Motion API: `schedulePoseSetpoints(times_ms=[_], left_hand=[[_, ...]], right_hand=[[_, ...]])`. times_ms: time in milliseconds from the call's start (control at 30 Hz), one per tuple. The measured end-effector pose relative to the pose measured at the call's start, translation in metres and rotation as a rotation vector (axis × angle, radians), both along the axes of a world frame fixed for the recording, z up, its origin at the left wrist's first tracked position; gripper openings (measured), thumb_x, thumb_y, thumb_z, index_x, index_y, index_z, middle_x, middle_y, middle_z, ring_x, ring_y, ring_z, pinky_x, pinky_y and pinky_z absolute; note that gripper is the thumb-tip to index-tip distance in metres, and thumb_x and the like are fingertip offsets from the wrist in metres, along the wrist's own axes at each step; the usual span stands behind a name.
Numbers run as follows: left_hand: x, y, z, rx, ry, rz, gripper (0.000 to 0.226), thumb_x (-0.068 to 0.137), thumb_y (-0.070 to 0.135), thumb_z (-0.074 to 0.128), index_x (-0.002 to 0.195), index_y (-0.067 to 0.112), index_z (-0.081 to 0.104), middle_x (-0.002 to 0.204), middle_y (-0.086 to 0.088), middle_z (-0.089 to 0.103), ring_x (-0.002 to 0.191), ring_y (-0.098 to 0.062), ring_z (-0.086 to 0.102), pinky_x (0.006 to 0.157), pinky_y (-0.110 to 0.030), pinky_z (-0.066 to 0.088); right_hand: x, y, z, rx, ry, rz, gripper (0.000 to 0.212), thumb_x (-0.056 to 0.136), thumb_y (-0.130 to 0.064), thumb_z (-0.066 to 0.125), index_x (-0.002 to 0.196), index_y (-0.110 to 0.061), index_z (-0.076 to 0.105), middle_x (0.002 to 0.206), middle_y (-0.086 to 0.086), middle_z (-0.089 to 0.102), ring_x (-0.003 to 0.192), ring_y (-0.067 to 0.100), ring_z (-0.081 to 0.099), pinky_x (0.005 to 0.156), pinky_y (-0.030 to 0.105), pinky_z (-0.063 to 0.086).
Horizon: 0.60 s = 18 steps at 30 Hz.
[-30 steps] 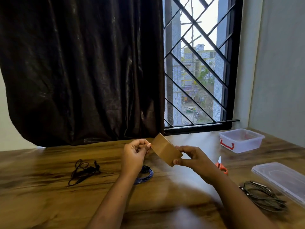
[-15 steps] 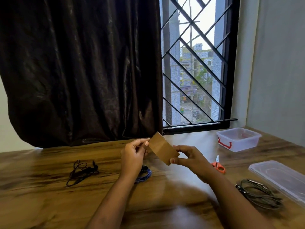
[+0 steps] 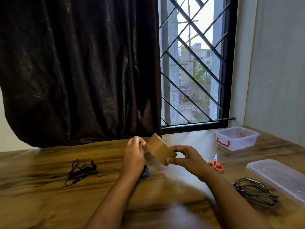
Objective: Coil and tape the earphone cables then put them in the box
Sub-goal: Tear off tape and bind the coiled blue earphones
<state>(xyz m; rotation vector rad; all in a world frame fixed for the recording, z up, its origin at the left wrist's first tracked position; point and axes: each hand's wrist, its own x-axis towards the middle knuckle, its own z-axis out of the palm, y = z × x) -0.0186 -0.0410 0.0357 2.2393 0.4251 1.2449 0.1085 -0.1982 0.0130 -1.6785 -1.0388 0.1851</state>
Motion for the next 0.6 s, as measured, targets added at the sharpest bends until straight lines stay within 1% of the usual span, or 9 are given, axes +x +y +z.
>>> schedulePoseSetpoints(times_ms=[100,200,300,400,467,533,600], left_hand=[[0.0,-0.005,0.001,0.023,-0.032,-0.028,0.015,0.095,0.007,0.045,0.085,0.017,0.051,0.091,0.005,0.05,0.079,-0.008,0.051,0.061,-0.016,0.038],[0.004,-0.011,0.001,0.061,-0.015,-0.085,0.012,0.095,0.008,0.047,0.086,0.014,0.052,0.09,0.004,0.052,0.079,-0.003,0.048,0.063,-0.012,0.038],[0.008,-0.016,-0.004,0.037,0.024,-0.143,0.01,0.095,0.006,0.046,0.092,0.011,0.054,0.099,0.003,0.057,0.087,-0.002,0.051,0.068,-0.008,0.039],[0.008,-0.02,-0.007,-0.04,0.034,-0.249,0.016,0.097,0.008,0.044,0.086,0.02,0.048,0.103,0.004,0.062,0.096,-0.001,0.056,0.073,-0.005,0.042],[0.007,-0.022,-0.007,-0.014,0.043,-0.269,0.02,0.097,0.009,0.045,0.084,0.024,0.045,0.1,0.005,0.062,0.095,0.002,0.056,0.073,-0.005,0.042],[0.005,-0.025,-0.007,0.031,0.042,-0.285,0.017,0.096,0.007,0.046,0.086,0.021,0.046,0.094,0.01,0.06,0.092,0.005,0.055,0.07,-0.005,0.041],[0.005,-0.029,-0.006,0.069,0.034,-0.289,0.017,0.095,0.002,0.047,0.086,0.017,0.047,0.085,0.014,0.054,0.084,0.008,0.053,0.067,-0.005,0.04]], right_hand=[[0.005,-0.001,-0.002,-0.035,-0.038,-0.078,0.024,0.077,-0.024,0.078,0.099,-0.027,0.068,0.105,-0.001,0.062,0.099,0.015,0.056,0.075,0.016,0.041],[0.008,-0.005,-0.001,-0.053,-0.07,-0.161,0.026,0.08,-0.02,0.076,0.104,-0.02,0.067,0.102,-0.001,0.059,0.092,0.012,0.052,0.069,0.01,0.041],[0.01,-0.007,0.0,-0.038,-0.074,-0.207,0.029,0.08,-0.014,0.076,0.107,-0.014,0.066,0.106,0.001,0.059,0.093,0.013,0.052,0.066,0.001,0.04],[0.011,-0.009,0.0,-0.067,-0.093,-0.22,0.031,0.08,-0.013,0.075,0.11,-0.011,0.066,0.111,0.004,0.06,0.095,0.013,0.052,0.065,0.001,0.04],[0.01,-0.009,0.0,-0.08,-0.105,-0.211,0.029,0.083,-0.012,0.072,0.111,-0.011,0.065,0.105,0.001,0.059,0.091,0.012,0.051,0.064,0.001,0.039],[0.011,-0.011,0.0,-0.088,-0.12,-0.212,0.029,0.084,-0.014,0.07,0.112,-0.011,0.065,0.101,-0.002,0.057,0.087,0.01,0.05,0.062,0.0,0.038],[0.012,-0.013,0.0,-0.099,-0.142,-0.22,0.028,0.085,-0.014,0.07,0.113,-0.012,0.065,0.099,-0.003,0.056,0.081,0.006,0.049,0.062,0.0,0.038]])
